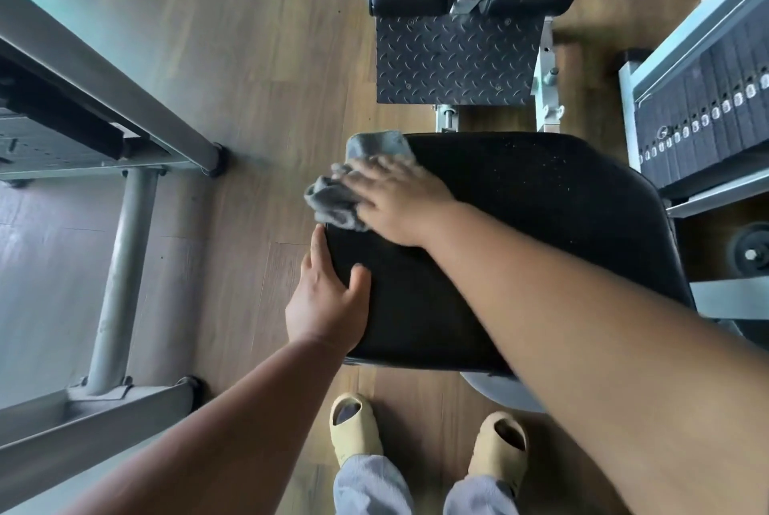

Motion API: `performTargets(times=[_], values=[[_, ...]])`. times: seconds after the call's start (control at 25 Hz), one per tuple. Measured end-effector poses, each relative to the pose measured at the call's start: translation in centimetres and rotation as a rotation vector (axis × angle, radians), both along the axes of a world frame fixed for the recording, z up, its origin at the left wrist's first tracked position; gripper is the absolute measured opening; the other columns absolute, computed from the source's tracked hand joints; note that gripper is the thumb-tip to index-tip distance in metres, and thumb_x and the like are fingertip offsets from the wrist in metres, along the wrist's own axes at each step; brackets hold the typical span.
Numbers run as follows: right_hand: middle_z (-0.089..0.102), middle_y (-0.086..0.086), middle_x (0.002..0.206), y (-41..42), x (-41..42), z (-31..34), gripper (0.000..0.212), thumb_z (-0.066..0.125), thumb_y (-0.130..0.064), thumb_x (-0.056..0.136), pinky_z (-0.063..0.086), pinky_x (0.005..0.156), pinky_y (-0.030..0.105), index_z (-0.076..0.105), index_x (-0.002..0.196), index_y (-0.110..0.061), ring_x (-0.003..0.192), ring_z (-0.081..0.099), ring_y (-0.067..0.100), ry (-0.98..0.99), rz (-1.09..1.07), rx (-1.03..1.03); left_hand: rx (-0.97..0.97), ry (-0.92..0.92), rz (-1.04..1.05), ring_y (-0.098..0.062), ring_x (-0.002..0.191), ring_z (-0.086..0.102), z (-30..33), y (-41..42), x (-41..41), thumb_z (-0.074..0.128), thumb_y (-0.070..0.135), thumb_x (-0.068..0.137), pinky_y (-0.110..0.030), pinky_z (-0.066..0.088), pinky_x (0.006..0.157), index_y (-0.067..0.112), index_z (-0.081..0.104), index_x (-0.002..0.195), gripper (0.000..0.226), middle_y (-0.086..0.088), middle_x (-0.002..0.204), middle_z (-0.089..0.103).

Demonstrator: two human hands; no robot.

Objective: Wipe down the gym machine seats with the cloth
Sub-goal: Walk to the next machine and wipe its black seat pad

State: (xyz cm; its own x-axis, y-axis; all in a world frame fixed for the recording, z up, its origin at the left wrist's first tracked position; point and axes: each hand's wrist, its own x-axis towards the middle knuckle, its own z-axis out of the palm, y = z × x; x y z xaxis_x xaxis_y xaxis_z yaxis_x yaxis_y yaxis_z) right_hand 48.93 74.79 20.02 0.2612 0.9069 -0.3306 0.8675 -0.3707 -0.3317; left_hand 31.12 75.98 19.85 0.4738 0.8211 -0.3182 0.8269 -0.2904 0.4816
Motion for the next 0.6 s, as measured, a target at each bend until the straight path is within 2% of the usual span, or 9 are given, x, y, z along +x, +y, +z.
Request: performTargets(times=[0.08, 0.16, 0.24, 0.32, 0.4, 0.48, 0.56, 0.6], values=[[0.008, -0.004, 0.167, -2.8, 4.3, -0.3, 0.055, 0.025, -0.039, 0.102, 0.010, 0.121, 0.045, 0.018, 0.156, -0.033, 0.151, 0.014, 0.027, -0.068, -0.136, 0.005, 0.007, -0.002, 0.011, -0.026, 0.120, 0.055, 0.0, 0.0, 0.0, 0.040, 0.049, 0.086, -0.039, 0.042, 0.086, 0.036, 0.015, 0.155, 0.075, 0.002, 0.150, 0.043], [0.015, 0.000, 0.165, -7.2, 7.4, -0.9, 0.052, 0.025, -0.036, 0.101, 0.017, 0.119, 0.046, 0.027, 0.153, -0.026, 0.149, 0.019, 0.029, -0.129, -0.381, -0.010, 0.015, -0.001, -0.001, -0.026, 0.121, 0.055, 0.1, -0.1, 0.0, 0.042, 0.046, 0.089, -0.037, 0.041, 0.084, 0.035, 0.015, 0.155, 0.072, 0.002, 0.151, 0.043], [0.015, 0.003, 0.165, -10.6, 8.1, -0.9, 0.053, 0.025, -0.036, 0.101, 0.014, 0.121, 0.048, 0.027, 0.153, -0.024, 0.150, 0.015, 0.031, -0.162, -0.591, -0.040, 0.020, 0.001, -0.008, -0.026, 0.121, 0.055, 0.2, -0.2, -0.1, 0.040, 0.047, 0.087, -0.038, 0.043, 0.087, 0.035, 0.015, 0.155, 0.074, 0.001, 0.151, 0.043], [0.011, 0.005, 0.165, -9.3, 6.8, -0.7, 0.056, 0.025, -0.036, 0.100, 0.009, 0.121, 0.051, 0.022, 0.154, -0.024, 0.150, 0.010, 0.036, -0.179, -0.690, -0.098, 0.025, 0.008, -0.002, -0.026, 0.120, 0.055, 0.2, -0.2, 0.0, 0.037, 0.049, 0.084, -0.039, 0.044, 0.087, 0.035, 0.015, 0.155, 0.076, 0.001, 0.150, 0.044], [0.008, 0.005, 0.165, -5.5, 4.4, -0.3, 0.056, 0.027, -0.036, 0.099, 0.010, 0.120, 0.055, 0.022, 0.154, -0.025, 0.149, 0.010, 0.040, -0.131, -0.587, -0.082, 0.016, 0.020, 0.006, -0.028, 0.118, 0.056, 0.3, -0.3, 0.2, 0.036, 0.051, 0.081, -0.041, 0.044, 0.088, 0.036, 0.015, 0.154, 0.078, 0.001, 0.148, 0.045], [0.001, 0.001, 0.167, -2.3, 1.4, 0.1, 0.056, 0.026, -0.038, 0.101, 0.005, 0.121, 0.054, 0.018, 0.156, -0.028, 0.150, 0.005, 0.037, -0.063, -0.310, -0.044, 0.013, 0.027, 0.004, -0.029, 0.118, 0.055, 0.4, -0.3, 0.1, 0.035, 0.053, 0.079, -0.045, 0.047, 0.091, 0.036, 0.015, 0.154, 0.079, 0.000, 0.148, 0.045], [-0.004, -0.003, 0.167, -2.7, 0.8, 0.5, 0.055, 0.022, -0.041, 0.104, -0.003, 0.122, 0.047, 0.014, 0.157, -0.033, 0.152, -0.001, 0.029, -0.026, -0.082, -0.043, 0.006, 0.030, -0.002, -0.028, 0.120, 0.055, 0.4, -0.3, 0.1, 0.035, 0.053, 0.080, -0.046, 0.048, 0.092, 0.036, 0.014, 0.154, 0.080, 0.000, 0.149, 0.044], [-0.005, -0.005, 0.167, -4.3, 1.7, 0.5, 0.054, 0.020, -0.042, 0.105, -0.004, 0.122, 0.044, 0.011, 0.158, -0.034, 0.153, -0.002, 0.026, -0.016, -0.038, -0.034, -0.003, 0.032, -0.008, -0.028, 0.120, 0.054, 0.4, -0.3, 0.2, 0.035, 0.053, 0.080, -0.045, 0.048, 0.092, 0.036, 0.013, 0.155, 0.080, 0.000, 0.149, 0.044]])
